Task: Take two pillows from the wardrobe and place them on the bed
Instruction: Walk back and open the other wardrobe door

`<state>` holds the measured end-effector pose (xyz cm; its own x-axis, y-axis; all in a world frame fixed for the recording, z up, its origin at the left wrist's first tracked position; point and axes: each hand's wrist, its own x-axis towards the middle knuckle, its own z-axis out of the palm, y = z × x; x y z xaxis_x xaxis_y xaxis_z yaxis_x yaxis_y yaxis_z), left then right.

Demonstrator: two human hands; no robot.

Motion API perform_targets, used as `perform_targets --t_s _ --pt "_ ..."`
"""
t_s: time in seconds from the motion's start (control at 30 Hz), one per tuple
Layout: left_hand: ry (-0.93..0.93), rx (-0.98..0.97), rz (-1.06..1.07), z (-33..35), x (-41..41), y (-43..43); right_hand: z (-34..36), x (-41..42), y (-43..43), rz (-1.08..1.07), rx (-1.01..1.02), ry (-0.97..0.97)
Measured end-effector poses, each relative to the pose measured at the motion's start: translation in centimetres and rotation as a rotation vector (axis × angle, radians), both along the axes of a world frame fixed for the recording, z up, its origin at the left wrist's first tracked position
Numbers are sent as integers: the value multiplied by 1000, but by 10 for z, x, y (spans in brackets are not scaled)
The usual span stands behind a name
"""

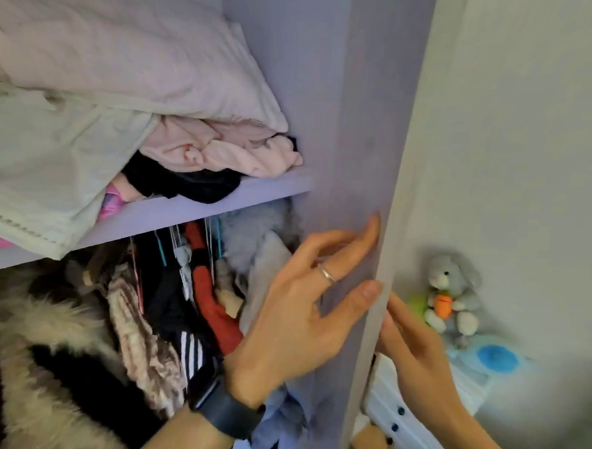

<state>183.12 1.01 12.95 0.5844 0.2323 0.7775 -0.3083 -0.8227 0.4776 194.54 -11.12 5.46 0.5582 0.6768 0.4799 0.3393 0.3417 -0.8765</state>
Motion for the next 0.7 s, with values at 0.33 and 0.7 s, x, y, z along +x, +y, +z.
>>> perform_targets --t_s 0.33,0.7 --pt "83 535 23 -26 123 -12 10 47 -80 -539 99 26" --pt "182 665 177 -41 226 -26 5 129 -84 -924 -53 -172"
